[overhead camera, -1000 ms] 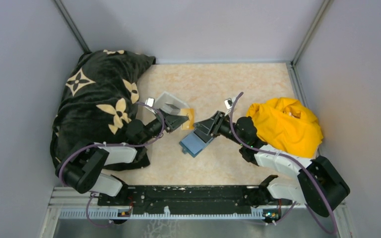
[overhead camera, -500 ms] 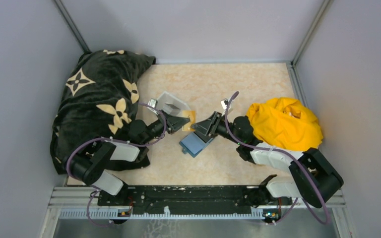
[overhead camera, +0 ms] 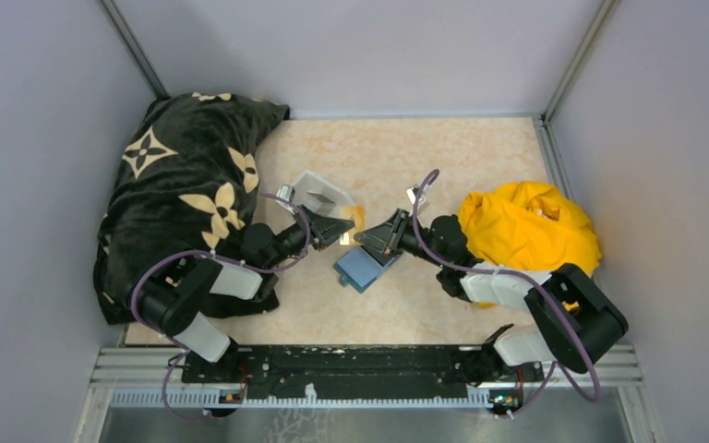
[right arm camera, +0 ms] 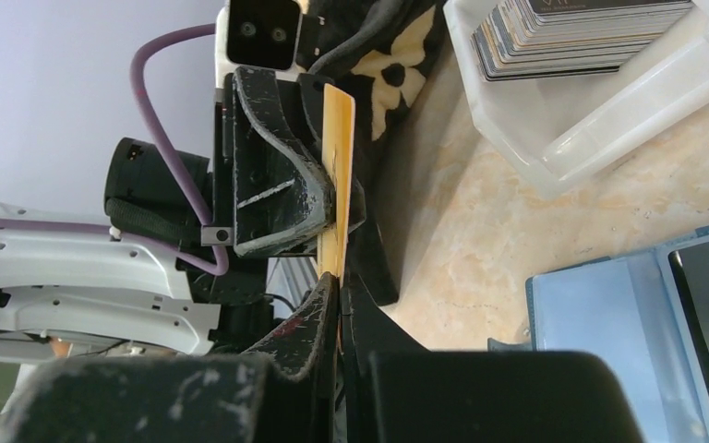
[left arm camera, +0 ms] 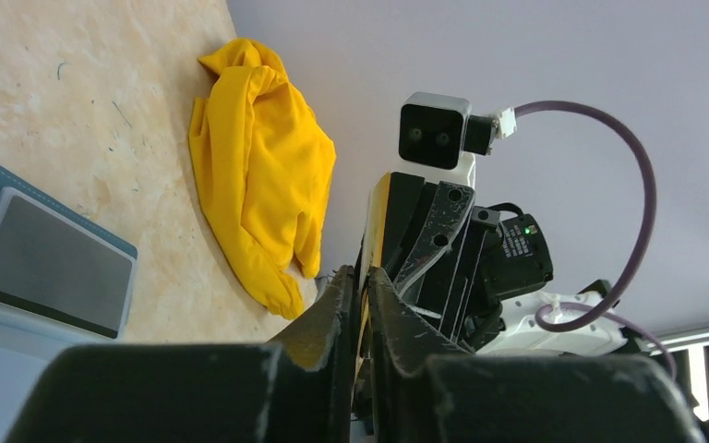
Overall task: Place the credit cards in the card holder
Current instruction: Pick up the credit card from the storage box.
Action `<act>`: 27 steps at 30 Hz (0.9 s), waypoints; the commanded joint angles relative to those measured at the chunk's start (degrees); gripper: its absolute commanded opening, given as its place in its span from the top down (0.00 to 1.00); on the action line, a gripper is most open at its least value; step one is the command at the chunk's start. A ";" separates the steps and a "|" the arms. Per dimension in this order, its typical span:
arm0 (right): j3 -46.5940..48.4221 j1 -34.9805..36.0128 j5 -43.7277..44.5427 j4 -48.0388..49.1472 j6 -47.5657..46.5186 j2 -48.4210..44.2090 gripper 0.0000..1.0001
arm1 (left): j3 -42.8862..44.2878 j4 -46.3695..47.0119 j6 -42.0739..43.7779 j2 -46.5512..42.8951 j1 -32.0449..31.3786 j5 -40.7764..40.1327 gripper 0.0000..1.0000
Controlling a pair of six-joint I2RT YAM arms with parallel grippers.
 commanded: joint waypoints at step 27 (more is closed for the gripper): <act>9.16 -4.49 0.01 -31.60 -25.07 -4.02 1.00 | 0.23 -53.08 15.80 -23.54 -5.01 -21.14 0.60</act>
